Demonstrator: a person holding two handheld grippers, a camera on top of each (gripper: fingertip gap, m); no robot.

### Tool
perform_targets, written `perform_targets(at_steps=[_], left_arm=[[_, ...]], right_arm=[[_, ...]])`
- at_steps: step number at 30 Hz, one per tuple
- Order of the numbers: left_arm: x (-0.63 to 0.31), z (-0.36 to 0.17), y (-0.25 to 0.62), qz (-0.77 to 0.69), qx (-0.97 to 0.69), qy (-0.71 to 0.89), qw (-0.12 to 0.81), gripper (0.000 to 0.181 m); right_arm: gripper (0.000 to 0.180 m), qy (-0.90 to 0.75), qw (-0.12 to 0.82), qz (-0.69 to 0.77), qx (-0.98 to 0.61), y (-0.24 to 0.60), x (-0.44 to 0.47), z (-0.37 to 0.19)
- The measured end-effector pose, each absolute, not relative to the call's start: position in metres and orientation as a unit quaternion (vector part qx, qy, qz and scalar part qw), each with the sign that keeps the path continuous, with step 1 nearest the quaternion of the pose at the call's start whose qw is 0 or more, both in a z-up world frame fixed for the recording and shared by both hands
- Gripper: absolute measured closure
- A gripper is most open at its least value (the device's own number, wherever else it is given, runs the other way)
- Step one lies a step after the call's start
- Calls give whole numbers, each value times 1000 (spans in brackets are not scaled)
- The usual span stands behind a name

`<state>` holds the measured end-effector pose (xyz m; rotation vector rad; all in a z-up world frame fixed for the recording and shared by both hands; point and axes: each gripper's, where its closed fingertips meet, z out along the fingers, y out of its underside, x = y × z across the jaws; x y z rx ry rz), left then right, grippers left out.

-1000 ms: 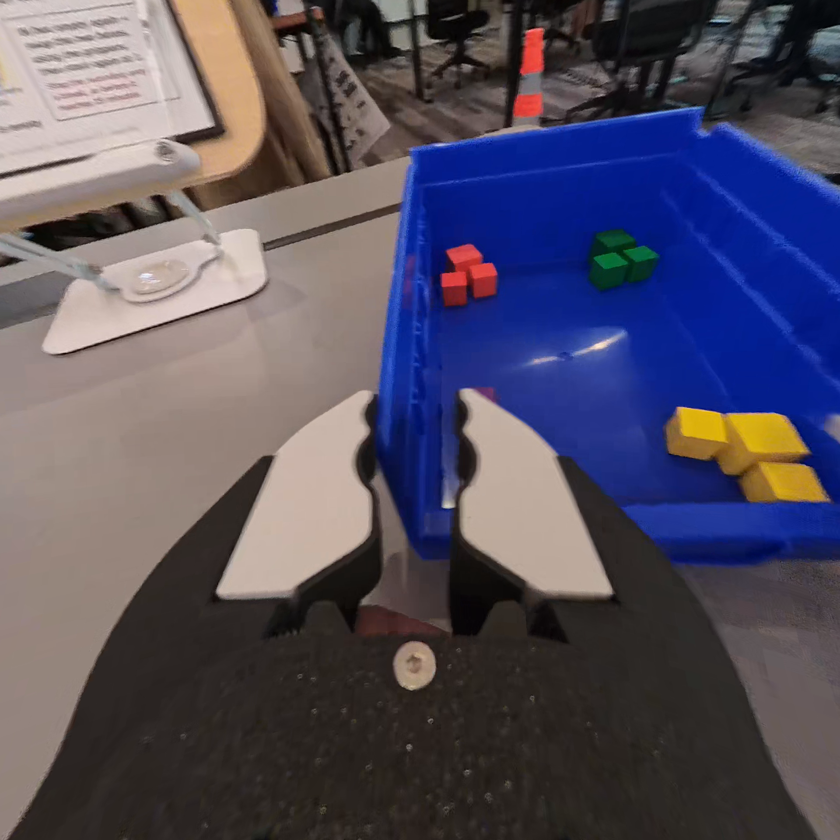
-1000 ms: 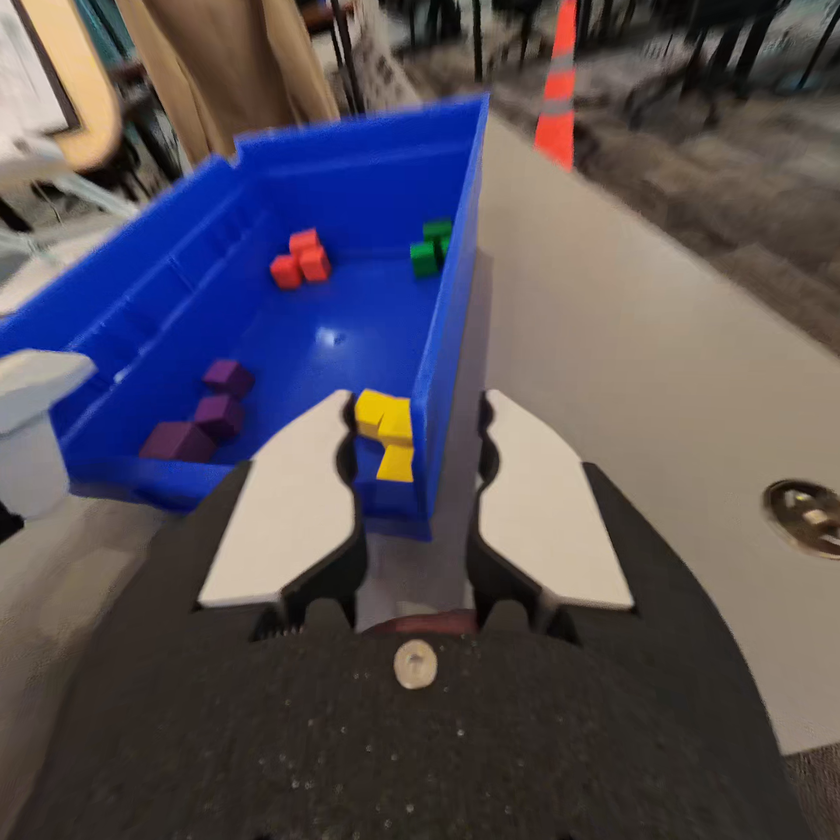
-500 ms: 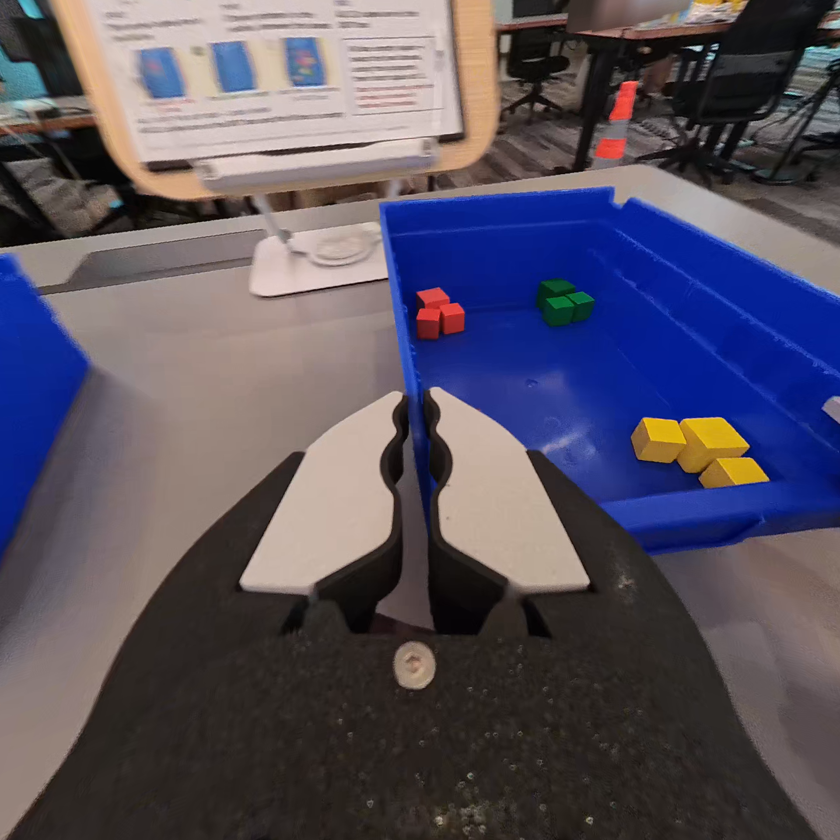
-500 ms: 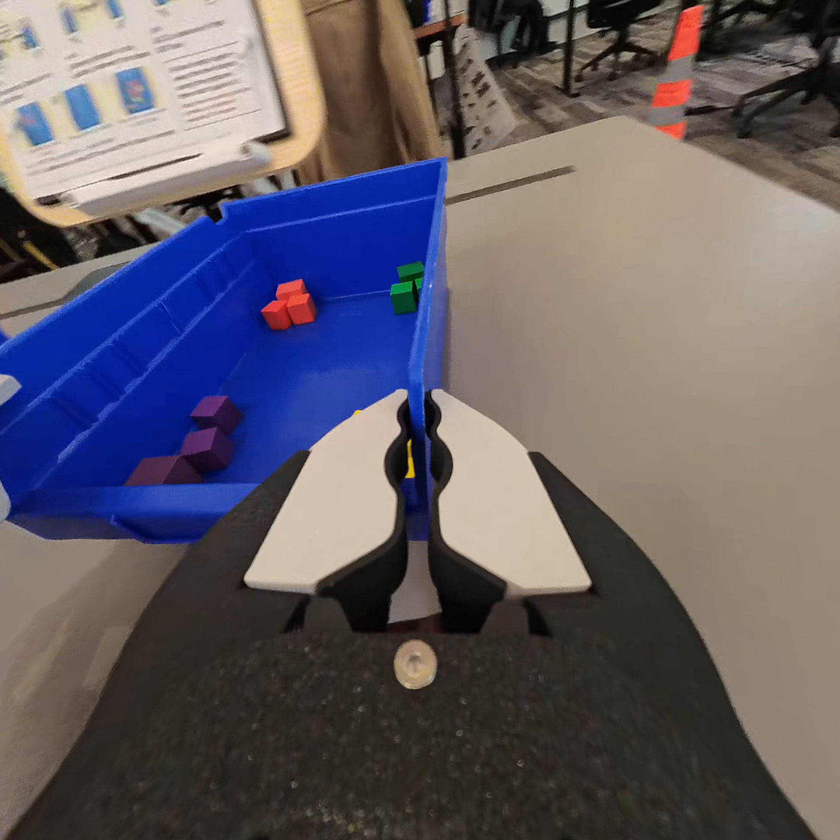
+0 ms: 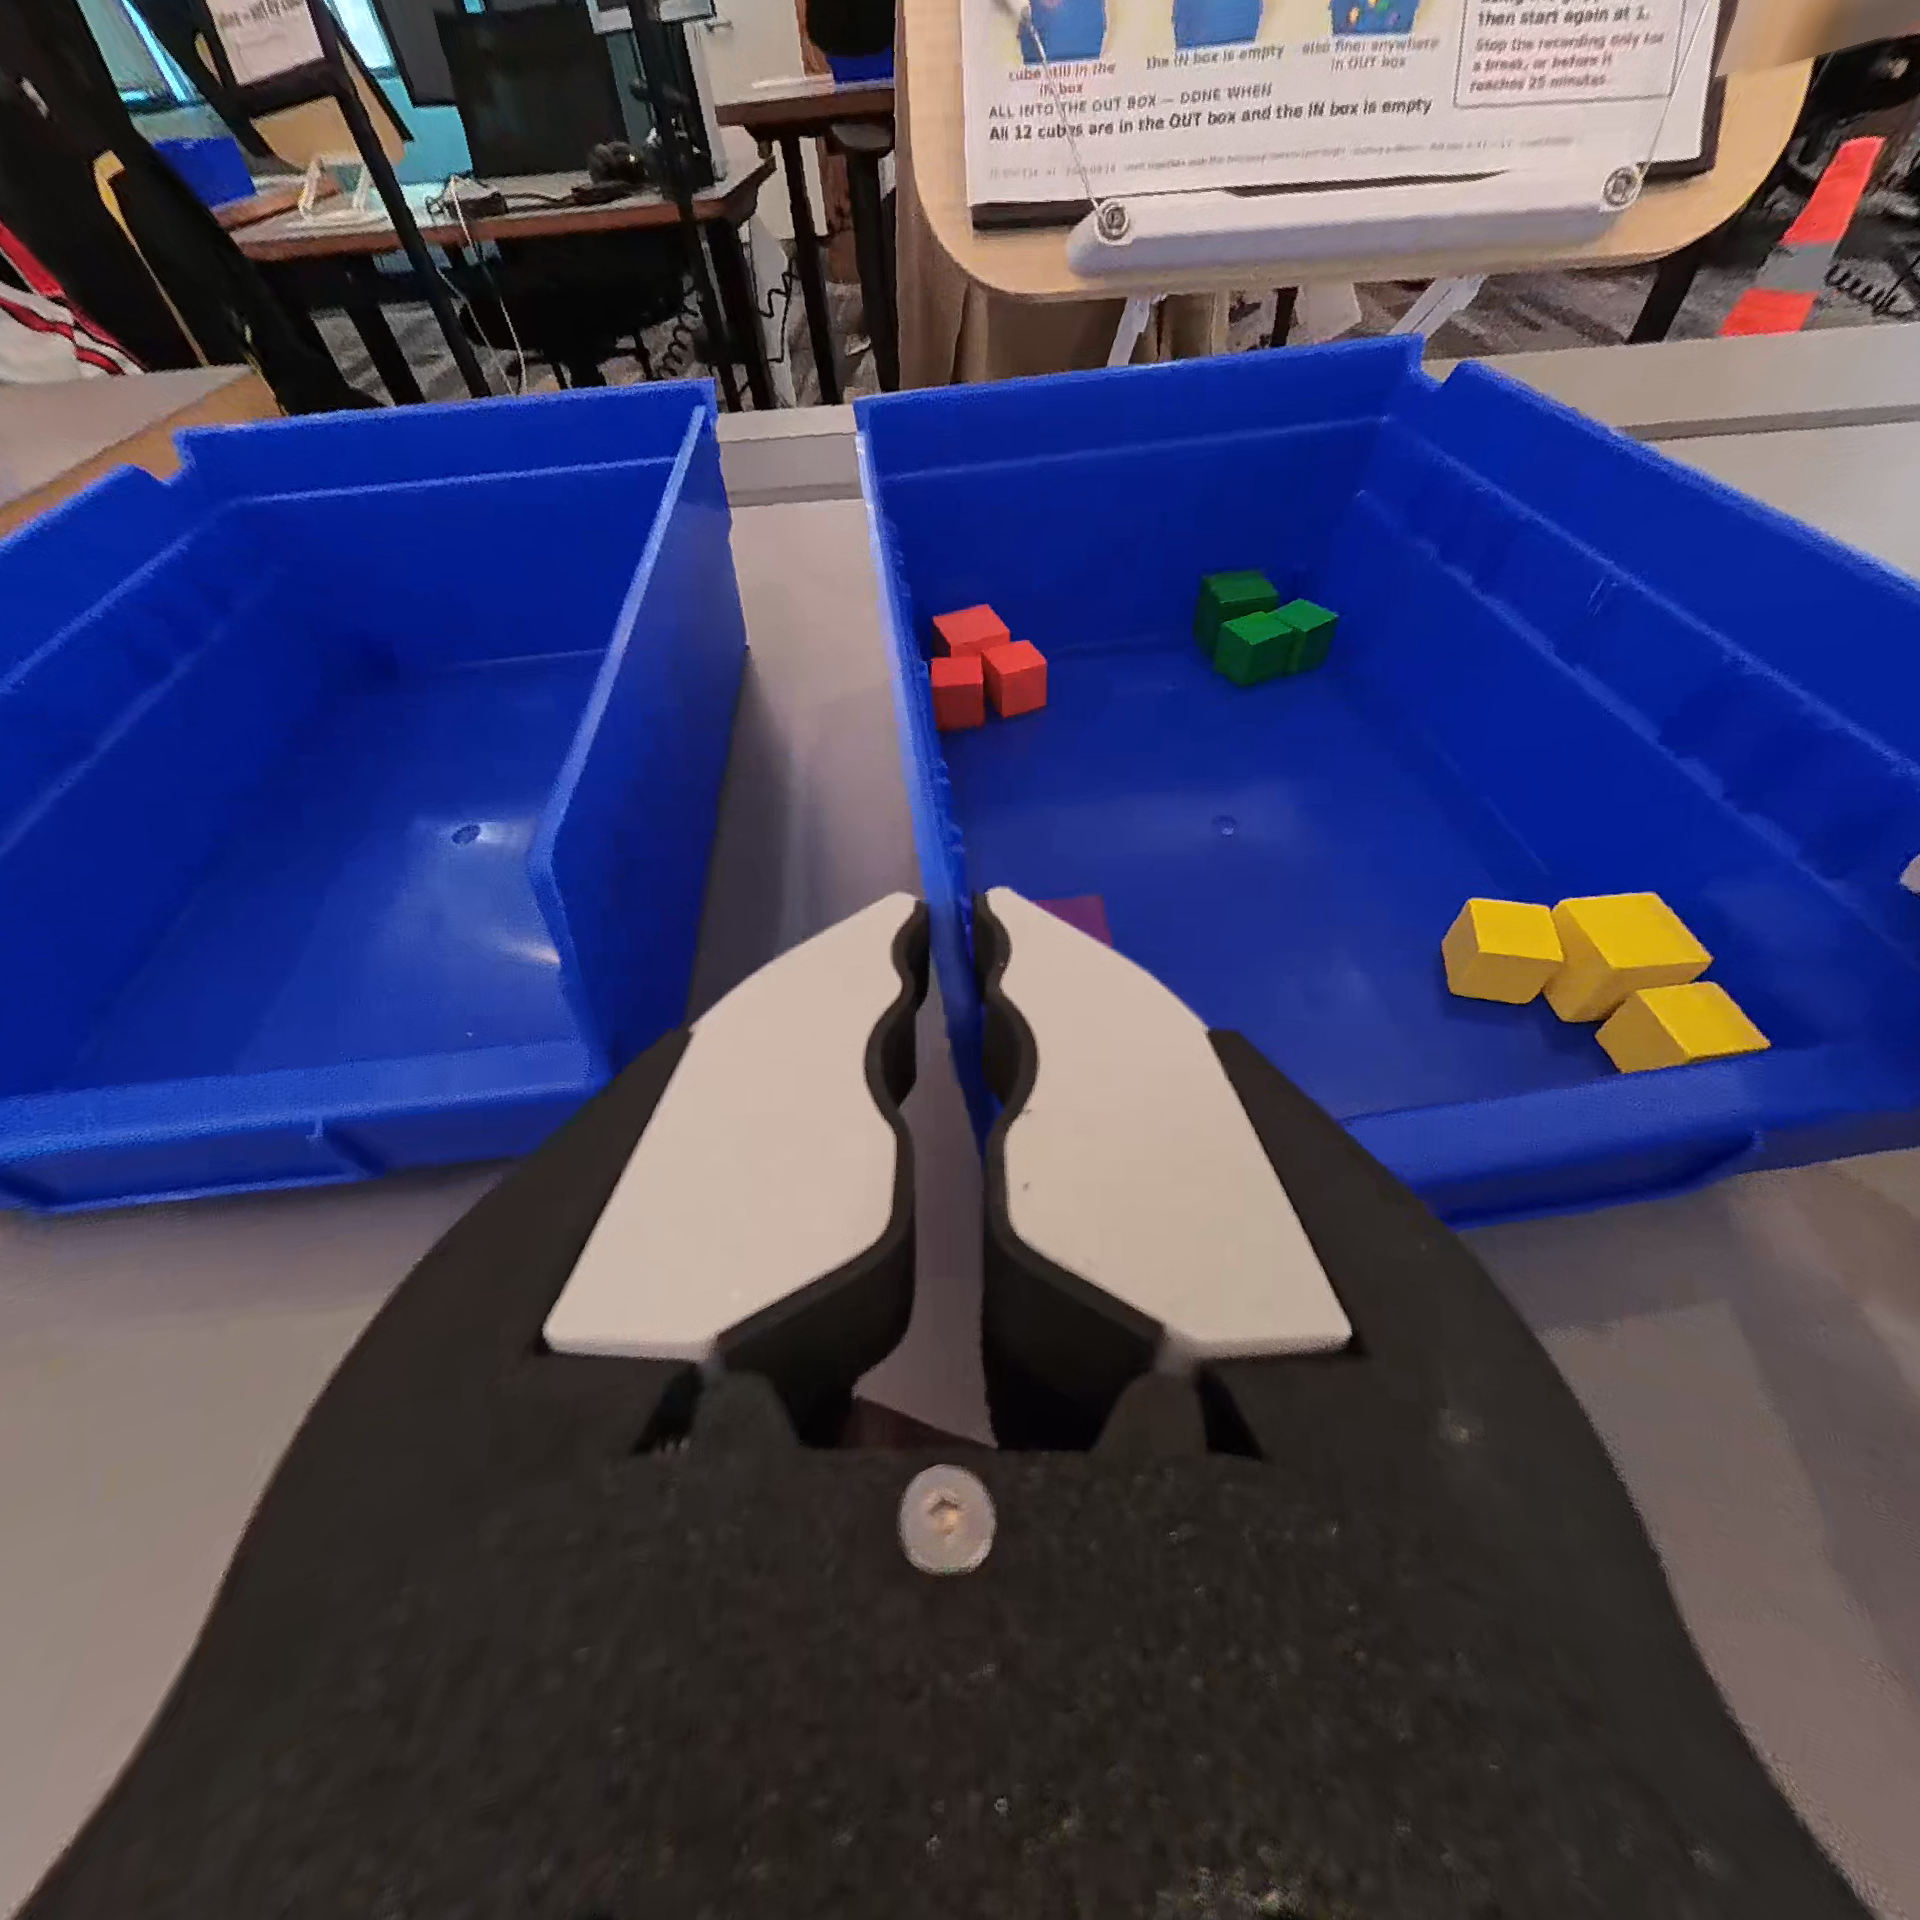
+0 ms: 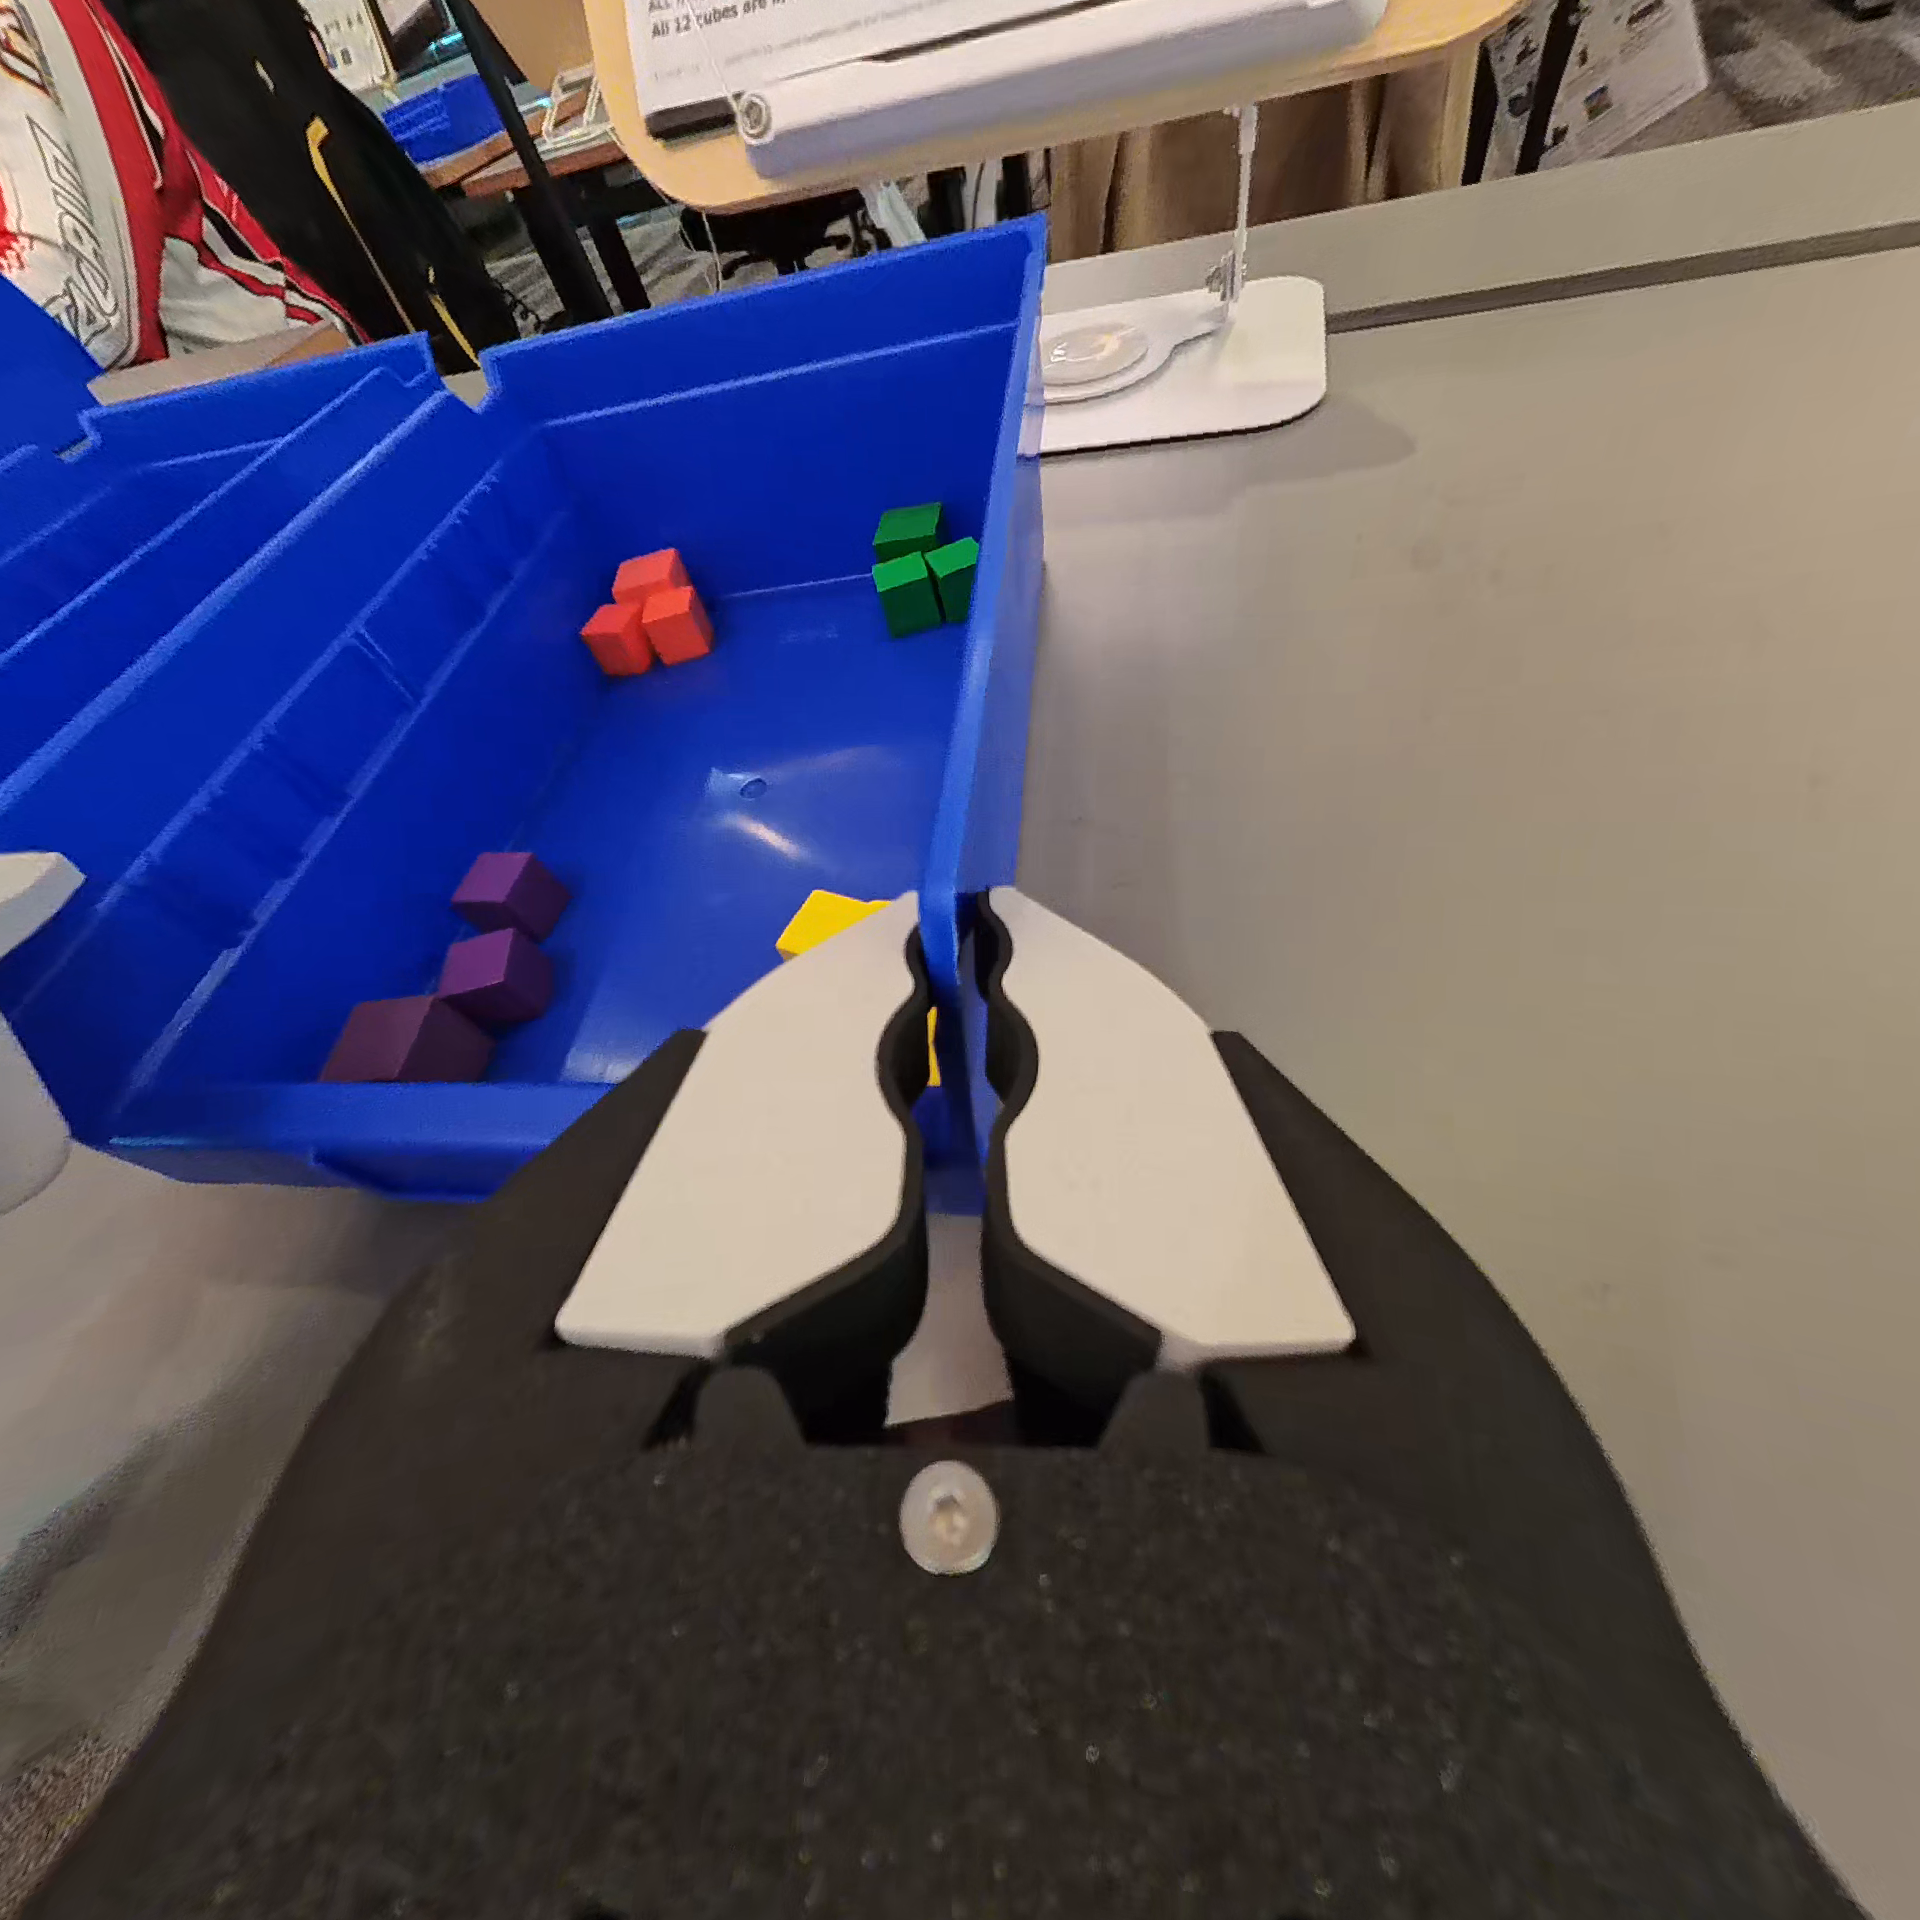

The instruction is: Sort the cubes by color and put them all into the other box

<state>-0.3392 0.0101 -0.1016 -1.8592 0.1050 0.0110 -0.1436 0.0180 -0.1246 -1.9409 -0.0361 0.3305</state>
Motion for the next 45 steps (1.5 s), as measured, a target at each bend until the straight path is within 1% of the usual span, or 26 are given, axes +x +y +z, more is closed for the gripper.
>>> perform_targets(at_steps=[1, 2, 3, 4, 5, 7, 10, 14, 17, 19, 21, 22, 23, 24, 25, 29, 37, 39, 41, 45], left_arm=[[-340, -102, 10, 11, -801, 50, 596, 171], [-342, -101, 8, 14, -803, 52, 594, 151], [-345, -99, 3, 13, -803, 55, 593, 131], [-350, -95, -6, 9, -801, 60, 595, 130], [-359, -91, -18, 3, -798, 60, 599, 131], [-386, -86, -42, -22, -797, 46, 602, 131], [-445, -96, -63, -46, -818, 35, 572, 129], [-554, -97, -46, 43, -821, -13, 569, 117], [-602, -105, -13, 46, -831, -50, 553, 114], [-616, -111, 10, 41, -837, -59, 543, 115], [-623, -127, 30, 34, -855, -64, 514, 114], [-624, -135, 37, 34, -864, -67, 498, 115], [-624, -137, 43, 26, -866, -71, 494, 125], [-625, -137, 46, 23, -865, -76, 496, 158], [-624, -136, 47, 22, -863, -74, 499, 172], [-614, -135, 36, -2, -857, -84, 508, 177], [-595, -134, -47, 92, -841, -76, 527, 177], [-591, -134, -68, 96, -839, -81, 530, 177], [-588, -134, -86, 95, -838, -89, 530, 177], [-579, -134, -112, 88, -839, -83, 530, 177]], right_arm=[[174, -22, 550, 142, -823, 18, -145, -125], [172, -32, 544, 150, -825, 16, -146, -125], [160, -40, 539, 164, -826, 13, -147, -125], [142, -44, 541, 175, -822, 7, -145, -123], [131, -53, 548, 185, -814, -1, -142, -118], [123, -68, 575, 197, -791, -21, -133, -106], [126, -76, 618, 237, -745, -47, -130, -82], [134, -120, 641, 256, -714, -67, -156, -63], [140, -166, 647, 250, -701, -83, -186, -66], [141, -196, 637, 255, -700, -94, -210, -77], [142, -227, 621, 259, -705, -104, -232, -92], [142, -242, 612, 257, -708, -108, -242, -100], [143, -257, 603, 255, -711, -111, -251, -107], [143, -269, 595, 252, -714, -114, -259, -113], [143, -278, 588, 249, -718, -116, -265, -118], [144, -295, 563, 252, -730, -123, -284, -132], [142, -258, 492, 299, -776, -119, -325, -147], [135, -242, 489, 305, -780, -109, -341, -142], [124, -210, 509, 292, -782, -94, -351, -134], [120, -191, 527, 267, -784, -73, -372, -129]])
